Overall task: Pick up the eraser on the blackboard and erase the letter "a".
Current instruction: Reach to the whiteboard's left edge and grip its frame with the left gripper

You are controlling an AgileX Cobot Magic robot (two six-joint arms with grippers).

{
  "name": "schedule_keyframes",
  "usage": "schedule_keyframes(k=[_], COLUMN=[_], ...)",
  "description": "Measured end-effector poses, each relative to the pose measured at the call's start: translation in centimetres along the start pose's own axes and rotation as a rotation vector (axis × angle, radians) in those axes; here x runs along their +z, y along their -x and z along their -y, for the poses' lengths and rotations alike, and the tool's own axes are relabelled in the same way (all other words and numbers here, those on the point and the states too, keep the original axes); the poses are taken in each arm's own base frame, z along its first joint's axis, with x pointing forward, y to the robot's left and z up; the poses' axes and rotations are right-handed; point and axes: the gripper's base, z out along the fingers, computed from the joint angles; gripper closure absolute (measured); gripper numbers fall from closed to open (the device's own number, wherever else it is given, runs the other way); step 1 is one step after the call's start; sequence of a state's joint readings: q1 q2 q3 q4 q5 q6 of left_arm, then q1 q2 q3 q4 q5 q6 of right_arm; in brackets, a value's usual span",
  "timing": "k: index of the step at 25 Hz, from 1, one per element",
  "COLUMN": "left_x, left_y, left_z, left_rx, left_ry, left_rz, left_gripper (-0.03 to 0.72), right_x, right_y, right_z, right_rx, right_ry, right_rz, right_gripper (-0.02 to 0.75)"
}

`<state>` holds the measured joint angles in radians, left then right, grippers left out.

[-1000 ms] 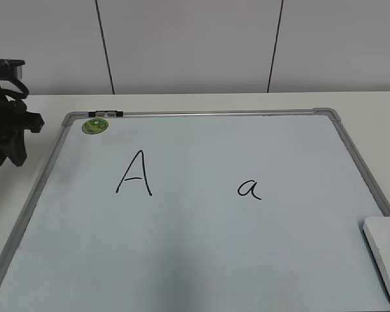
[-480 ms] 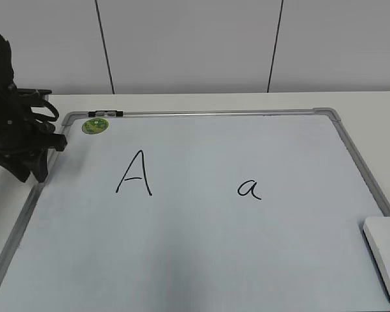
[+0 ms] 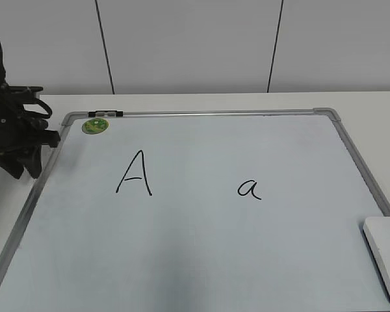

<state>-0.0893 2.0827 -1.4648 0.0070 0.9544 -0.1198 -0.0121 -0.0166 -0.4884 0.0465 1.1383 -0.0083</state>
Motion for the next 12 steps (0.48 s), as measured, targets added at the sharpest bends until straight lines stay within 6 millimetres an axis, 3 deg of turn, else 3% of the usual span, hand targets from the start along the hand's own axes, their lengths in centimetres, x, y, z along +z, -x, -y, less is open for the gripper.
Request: schedule_keyframes(k=[12], left_x=[0.57], left_y=[0.15], left_z=[-0.25], left_rx=[0.005], left_ry=[-0.029], left_rz=[-0.002], left_gripper=[0.442], right_x=[0.00], right_y=[0.00], right_z=[0.00], right_rx=[0.000], right_ry=[0.000], right_rz=[0.000], right_gripper=[0.184])
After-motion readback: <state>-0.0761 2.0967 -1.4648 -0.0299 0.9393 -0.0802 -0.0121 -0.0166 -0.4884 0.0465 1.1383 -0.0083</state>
